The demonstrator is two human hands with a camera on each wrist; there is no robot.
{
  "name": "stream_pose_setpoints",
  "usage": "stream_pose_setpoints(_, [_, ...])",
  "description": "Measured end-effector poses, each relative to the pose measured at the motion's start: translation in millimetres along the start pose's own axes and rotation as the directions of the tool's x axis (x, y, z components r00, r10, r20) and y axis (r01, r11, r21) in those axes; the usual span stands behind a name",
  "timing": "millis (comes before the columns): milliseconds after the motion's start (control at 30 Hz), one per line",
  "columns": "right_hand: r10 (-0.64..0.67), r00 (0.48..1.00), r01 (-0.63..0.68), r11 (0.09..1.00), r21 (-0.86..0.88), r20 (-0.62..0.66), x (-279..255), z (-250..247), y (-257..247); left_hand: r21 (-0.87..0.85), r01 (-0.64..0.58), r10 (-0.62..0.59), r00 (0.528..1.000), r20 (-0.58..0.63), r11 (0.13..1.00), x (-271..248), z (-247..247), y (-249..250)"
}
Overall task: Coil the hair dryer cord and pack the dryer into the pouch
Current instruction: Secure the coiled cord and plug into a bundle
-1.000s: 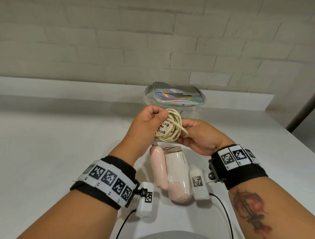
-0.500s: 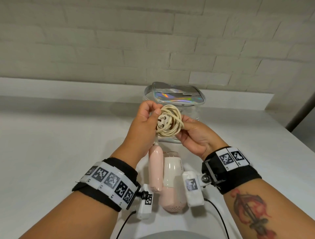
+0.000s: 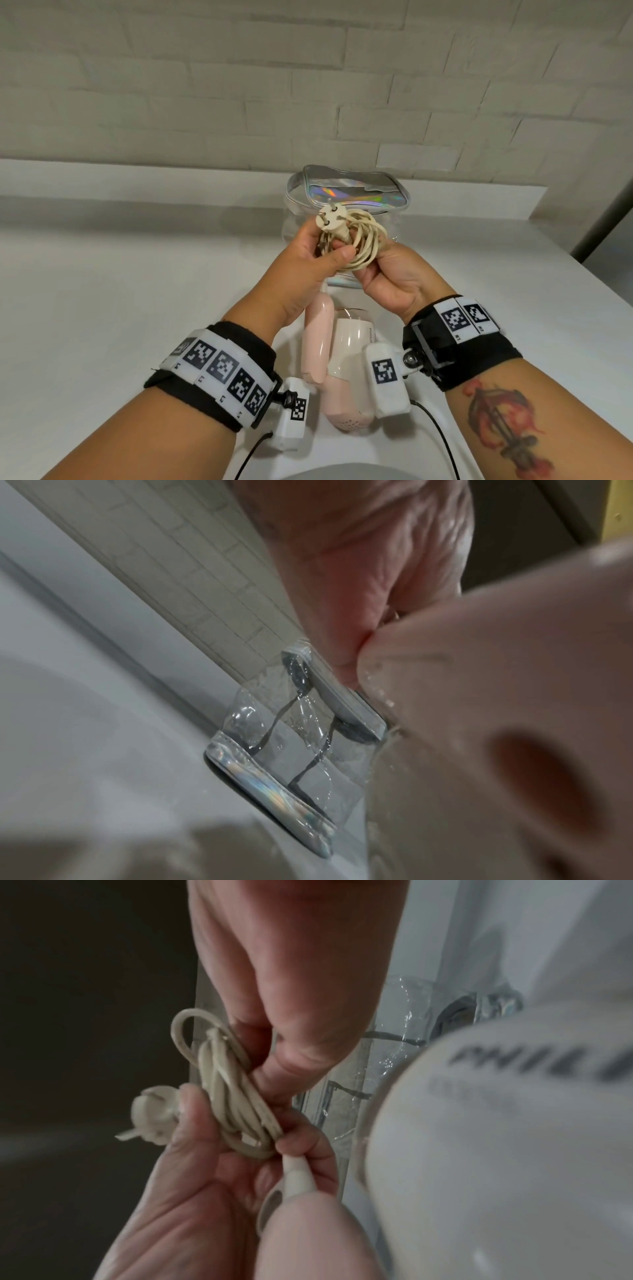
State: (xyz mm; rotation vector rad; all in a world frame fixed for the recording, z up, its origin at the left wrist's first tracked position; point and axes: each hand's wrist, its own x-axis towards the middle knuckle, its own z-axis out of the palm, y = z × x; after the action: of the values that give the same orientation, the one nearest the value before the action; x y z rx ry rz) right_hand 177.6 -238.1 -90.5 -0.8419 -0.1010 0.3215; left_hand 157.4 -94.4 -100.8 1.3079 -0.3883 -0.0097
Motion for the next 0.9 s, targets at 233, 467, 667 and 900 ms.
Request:
stream_pose_setpoints(233, [-0.178, 0.954, 0.009, 0.821, -0.57, -0.242, -7, 0, -18, 0.164, 0.019, 0.006, 0.989, -0.147, 0.986, 2, -7, -3])
stream_pose_setpoints(467, [-0.25, 0.933, 0.251, -0.06, -0.966, 0.258, -25, 28, -17, 0.314, 0.019, 0.056, 0.972, -0.229, 0.949, 4, -2, -5])
stream_pose_setpoints(667, [-0.277, 0.896, 0.228, -0.384, -0.895, 0.347, -14, 41, -10, 0.445, 0.071, 0.047, 0.968, -0.247, 0.893, 1, 2, 1])
stream_pose_setpoints(900, [-0.259, 0.905, 0.216, -0.402, -0.89, 0.337, -9, 44, -7, 0.544, 0.101, -0.008, 0.985, -0.17, 0.833, 4, -4, -6])
